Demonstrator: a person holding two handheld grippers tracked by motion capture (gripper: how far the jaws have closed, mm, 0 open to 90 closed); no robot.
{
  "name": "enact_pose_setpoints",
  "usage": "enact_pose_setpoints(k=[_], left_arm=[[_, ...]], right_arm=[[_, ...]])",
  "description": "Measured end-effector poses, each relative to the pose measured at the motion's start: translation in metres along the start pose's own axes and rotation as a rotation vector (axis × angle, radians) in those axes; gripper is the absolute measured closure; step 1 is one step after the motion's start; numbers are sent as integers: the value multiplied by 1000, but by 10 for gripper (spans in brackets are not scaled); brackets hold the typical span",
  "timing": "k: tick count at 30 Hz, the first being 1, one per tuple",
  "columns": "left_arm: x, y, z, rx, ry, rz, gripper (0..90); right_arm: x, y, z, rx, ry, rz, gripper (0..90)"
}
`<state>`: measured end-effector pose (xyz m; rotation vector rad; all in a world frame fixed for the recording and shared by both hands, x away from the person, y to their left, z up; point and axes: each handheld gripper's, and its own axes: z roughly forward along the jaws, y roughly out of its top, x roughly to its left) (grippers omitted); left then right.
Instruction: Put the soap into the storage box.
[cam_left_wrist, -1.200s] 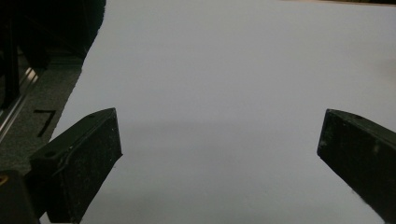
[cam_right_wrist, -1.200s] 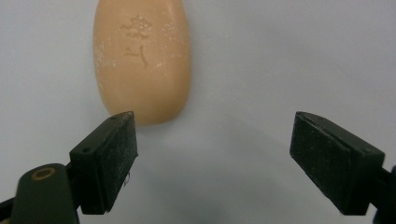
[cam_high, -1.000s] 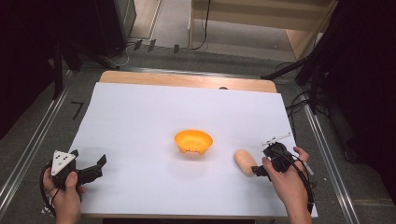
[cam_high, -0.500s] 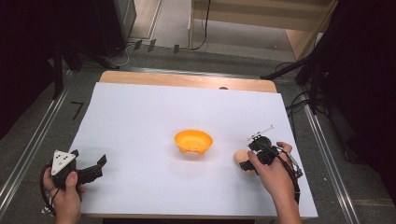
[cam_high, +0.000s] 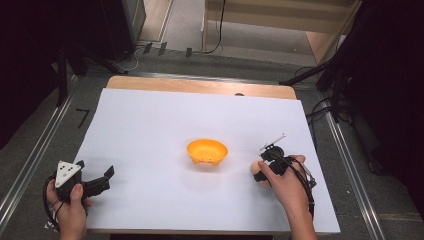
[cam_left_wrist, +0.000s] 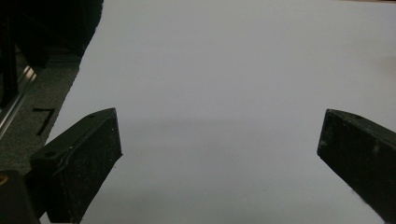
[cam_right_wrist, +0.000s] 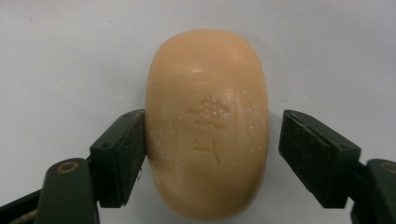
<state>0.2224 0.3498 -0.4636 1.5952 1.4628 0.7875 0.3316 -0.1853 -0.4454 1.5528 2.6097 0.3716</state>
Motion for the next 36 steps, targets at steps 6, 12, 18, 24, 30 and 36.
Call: enact_pose_setpoints(k=[6,12,18,24,30,36], left_arm=[[0,0,0,1,0,1,1],[0,0,0,2,0,2,1],[0,0,0,0,-1,1,1],[0,0,0,0,-5,-2,2],[0,0,0,4,-3,1,1],[0,0,0,2,-4,2,2]], right_arm=[[3,-1,5,-1,-9,-6,324],[6,0,6,12,-33,0,325],[6,0,7,13,-31,-6,324],[5,-1,7,-1,-22,-11,328],[5,-3,5,-17,-14,-36,329],[3,-5,3,-36,7,-51,330]])
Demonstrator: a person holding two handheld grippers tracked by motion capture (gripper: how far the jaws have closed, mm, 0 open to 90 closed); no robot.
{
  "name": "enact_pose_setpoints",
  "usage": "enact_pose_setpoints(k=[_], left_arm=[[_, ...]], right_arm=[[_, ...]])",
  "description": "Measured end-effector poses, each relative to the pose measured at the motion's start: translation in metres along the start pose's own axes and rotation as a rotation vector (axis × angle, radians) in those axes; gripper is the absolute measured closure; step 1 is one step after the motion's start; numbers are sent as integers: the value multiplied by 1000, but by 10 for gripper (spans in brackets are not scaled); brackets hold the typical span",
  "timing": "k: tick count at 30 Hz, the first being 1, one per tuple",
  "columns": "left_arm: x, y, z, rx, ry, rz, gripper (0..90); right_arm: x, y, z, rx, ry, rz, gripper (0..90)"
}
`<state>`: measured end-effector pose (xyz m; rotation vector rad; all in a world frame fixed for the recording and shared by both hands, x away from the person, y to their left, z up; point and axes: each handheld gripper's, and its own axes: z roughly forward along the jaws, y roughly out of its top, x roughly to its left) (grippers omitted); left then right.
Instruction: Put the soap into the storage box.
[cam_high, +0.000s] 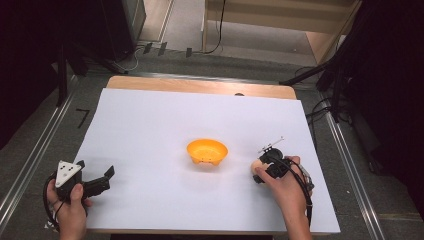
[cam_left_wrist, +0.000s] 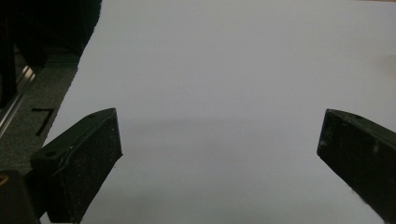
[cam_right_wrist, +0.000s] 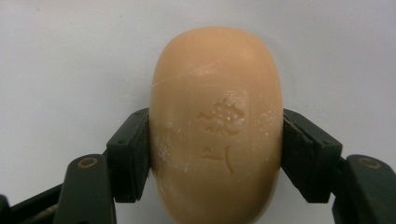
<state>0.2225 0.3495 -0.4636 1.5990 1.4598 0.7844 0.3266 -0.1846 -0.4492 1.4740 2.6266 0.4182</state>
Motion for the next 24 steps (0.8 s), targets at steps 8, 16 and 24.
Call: enact_pose_setpoints(k=[8,16,24], left_arm=[[1,0,0,0,-4,-3,1],[1,0,0,2,-8,-6,1],[2,0,1,-1,-9,-15,1]], right_arm=[[1,5,-11,-15,27,-127,330],[2,18,-24,-39,39,-254,330],[1,38,-35,-78,67,-399,329]])
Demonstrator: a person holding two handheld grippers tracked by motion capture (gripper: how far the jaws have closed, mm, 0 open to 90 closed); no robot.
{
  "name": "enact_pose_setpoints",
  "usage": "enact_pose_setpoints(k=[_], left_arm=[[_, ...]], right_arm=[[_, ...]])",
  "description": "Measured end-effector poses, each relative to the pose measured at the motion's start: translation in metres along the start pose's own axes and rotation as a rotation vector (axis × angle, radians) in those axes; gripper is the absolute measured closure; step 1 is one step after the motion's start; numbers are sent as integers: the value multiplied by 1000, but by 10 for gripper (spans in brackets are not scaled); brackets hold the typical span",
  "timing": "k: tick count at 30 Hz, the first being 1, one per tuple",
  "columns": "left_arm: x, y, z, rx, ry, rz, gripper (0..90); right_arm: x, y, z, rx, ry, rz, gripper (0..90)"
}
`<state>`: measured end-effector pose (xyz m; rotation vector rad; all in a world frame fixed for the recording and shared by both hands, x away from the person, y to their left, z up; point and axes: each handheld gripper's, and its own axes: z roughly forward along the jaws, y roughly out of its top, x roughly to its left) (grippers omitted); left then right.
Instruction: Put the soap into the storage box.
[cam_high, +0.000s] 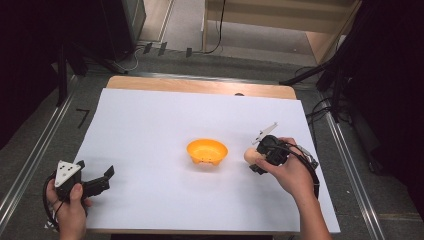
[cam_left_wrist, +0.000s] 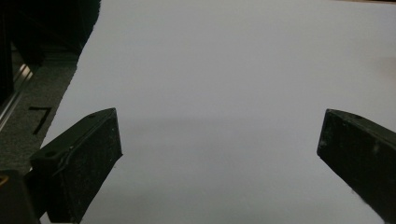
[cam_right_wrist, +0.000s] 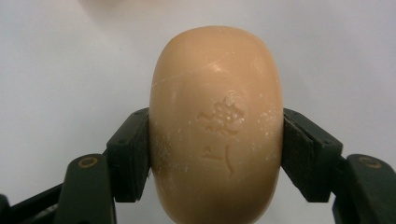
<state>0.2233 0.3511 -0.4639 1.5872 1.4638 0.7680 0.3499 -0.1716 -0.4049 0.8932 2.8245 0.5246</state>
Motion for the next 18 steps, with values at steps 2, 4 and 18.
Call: enact_pose_setpoints(k=[2,4,18], left_arm=[[0,0,0,-2,0,-3,1],[0,0,0,-2,-1,-3,2],[0,0,0,4,-2,5,1]], right_arm=[[0,4,-2,-15,-6,-47,329],[-1,9,-4,-41,19,-100,329],[4,42,-11,-59,61,-254,329]])
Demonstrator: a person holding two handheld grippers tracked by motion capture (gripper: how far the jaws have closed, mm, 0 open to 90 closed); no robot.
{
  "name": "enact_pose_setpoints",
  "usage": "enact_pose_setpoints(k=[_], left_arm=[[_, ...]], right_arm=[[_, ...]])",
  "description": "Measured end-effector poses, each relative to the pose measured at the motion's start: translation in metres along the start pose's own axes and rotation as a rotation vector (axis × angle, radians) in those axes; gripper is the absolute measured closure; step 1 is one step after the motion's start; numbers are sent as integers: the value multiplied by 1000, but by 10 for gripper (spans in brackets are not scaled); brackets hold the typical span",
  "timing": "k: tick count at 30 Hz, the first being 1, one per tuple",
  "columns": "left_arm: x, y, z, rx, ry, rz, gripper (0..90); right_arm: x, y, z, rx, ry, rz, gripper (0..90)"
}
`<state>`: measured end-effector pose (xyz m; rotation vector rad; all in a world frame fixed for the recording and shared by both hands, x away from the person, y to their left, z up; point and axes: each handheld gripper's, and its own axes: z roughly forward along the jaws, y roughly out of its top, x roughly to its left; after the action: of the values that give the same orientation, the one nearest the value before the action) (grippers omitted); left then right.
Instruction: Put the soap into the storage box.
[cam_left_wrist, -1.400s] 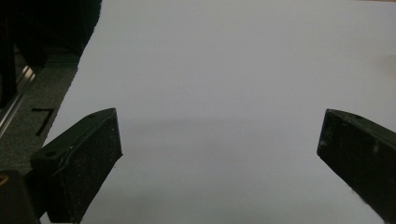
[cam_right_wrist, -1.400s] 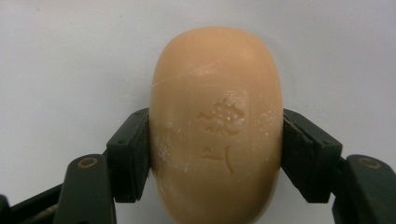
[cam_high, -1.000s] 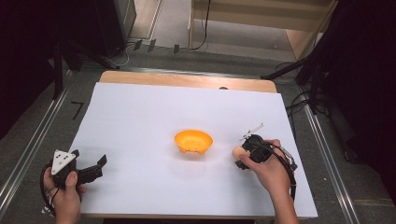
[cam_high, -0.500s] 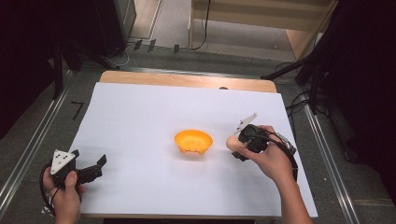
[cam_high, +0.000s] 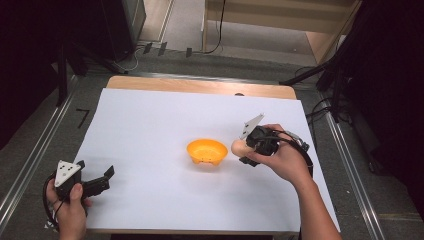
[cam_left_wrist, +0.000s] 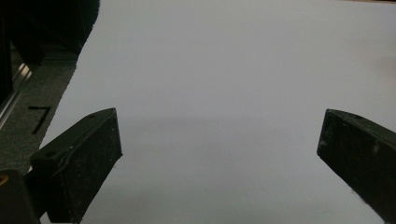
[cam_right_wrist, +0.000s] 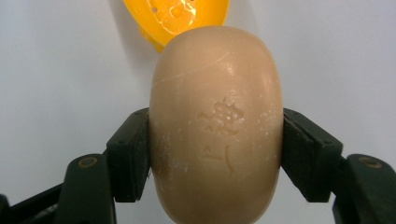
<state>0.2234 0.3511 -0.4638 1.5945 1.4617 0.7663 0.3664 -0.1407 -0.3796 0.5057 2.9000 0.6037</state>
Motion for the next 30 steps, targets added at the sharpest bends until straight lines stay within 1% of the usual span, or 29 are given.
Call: enact_pose_setpoints(k=[2,4,9,11,12,14,21,22,24,26,28,30], left_arm=[[0,0,0,-1,-1,-1,1],[0,0,0,0,-1,-1,1],[0,0,0,2,-1,-1,2],[0,0,0,2,-1,0,1],[0,0,0,2,-1,1,1],[0,0,0,2,-1,-1,1],[0,0,0,3,-2,0,1],[0,0,0,3,-1,0,1],[0,0,0,5,-2,0,1],[0,0,0,4,-1,-1,1],[0,0,0,4,-1,-2,1],[0,0,0,4,-2,-1,1]], right_arm=[[0,6,0,-5,7,-29,329],[0,11,1,-6,13,-44,329],[2,26,0,-2,16,-48,329],[2,28,0,-4,17,-54,329],[2,33,0,-1,21,-61,329],[3,37,0,-2,21,-75,329],[5,49,2,-8,32,-94,329],[6,53,5,-7,38,-107,329],[6,54,6,-9,40,-110,329],[7,60,9,-8,45,-122,329],[7,61,10,-9,48,-118,329],[7,67,14,-9,52,-136,329]])
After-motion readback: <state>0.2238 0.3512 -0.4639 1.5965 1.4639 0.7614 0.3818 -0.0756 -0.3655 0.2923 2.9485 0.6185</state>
